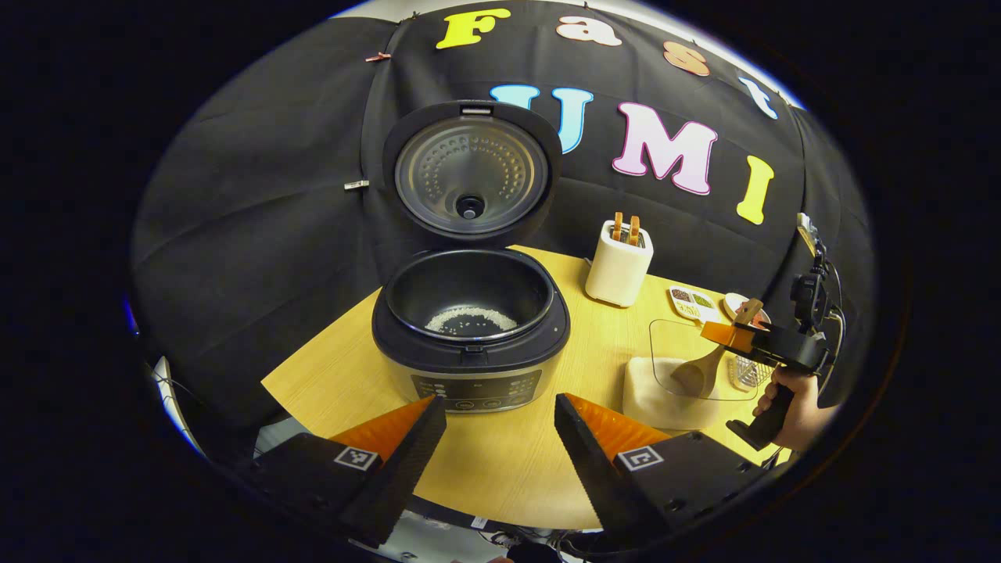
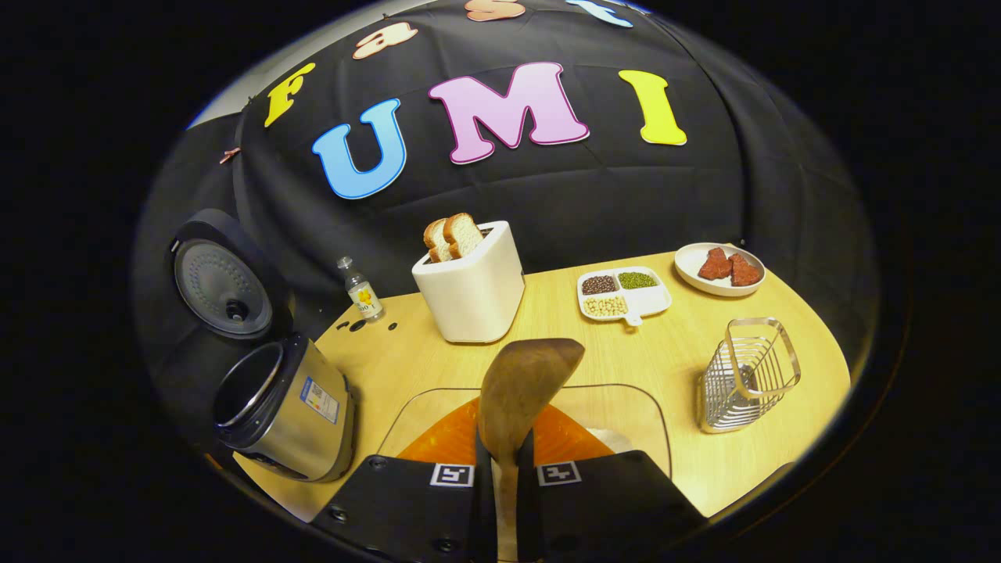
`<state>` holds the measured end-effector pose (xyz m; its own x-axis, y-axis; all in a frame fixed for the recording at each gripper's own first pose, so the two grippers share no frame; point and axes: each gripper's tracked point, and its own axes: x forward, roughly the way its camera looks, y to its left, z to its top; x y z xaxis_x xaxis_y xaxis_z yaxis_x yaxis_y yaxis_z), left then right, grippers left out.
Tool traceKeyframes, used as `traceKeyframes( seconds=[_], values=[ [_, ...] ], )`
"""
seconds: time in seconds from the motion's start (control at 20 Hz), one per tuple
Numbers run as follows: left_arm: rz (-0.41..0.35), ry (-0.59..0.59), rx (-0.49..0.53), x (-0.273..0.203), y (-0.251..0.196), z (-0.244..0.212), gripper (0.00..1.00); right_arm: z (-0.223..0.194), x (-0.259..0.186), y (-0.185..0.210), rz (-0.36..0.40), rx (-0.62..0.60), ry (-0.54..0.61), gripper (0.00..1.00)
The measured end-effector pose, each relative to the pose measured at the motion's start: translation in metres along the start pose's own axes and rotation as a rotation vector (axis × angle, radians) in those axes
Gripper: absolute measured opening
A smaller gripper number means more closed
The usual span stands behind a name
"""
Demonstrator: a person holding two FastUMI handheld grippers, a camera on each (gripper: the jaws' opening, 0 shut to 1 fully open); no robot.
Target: Close the left gripper, press the button to open the rice cooker; take a wooden spoon from the chopstick holder with the right hand, scoop a spoonful of rice and pour it into the rice cooker, then put the wooden spoon back into the chopstick holder.
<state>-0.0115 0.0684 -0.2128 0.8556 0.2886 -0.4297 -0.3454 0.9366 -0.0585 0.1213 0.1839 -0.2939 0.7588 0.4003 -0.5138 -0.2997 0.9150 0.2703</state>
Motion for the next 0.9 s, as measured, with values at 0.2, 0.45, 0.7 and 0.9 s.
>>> traceKeyframes(
  seconds=[0.2,0.45,0.7,0.9],
  values=[
    [-0.005,-0.012,-0.009,-0.002,0.006,0.002,0.95,-0.009,-0.003,0.012,0.012,0.129,0.064,0.14],
    [-0.006,-0.034,-0.054,-0.003,0.018,0.009,0.95,-0.015,-0.006,0.011,-0.010,0.314,0.145,0.14],
    [-0.001,-0.041,-0.054,-0.010,0.043,0.011,0.95,-0.009,-0.022,-0.002,-0.059,0.486,0.154,0.14],
    [-0.004,-0.053,-0.043,-0.014,0.058,0.016,0.95,0.014,-0.032,-0.009,-0.076,0.579,0.104,0.14]
  ],
)
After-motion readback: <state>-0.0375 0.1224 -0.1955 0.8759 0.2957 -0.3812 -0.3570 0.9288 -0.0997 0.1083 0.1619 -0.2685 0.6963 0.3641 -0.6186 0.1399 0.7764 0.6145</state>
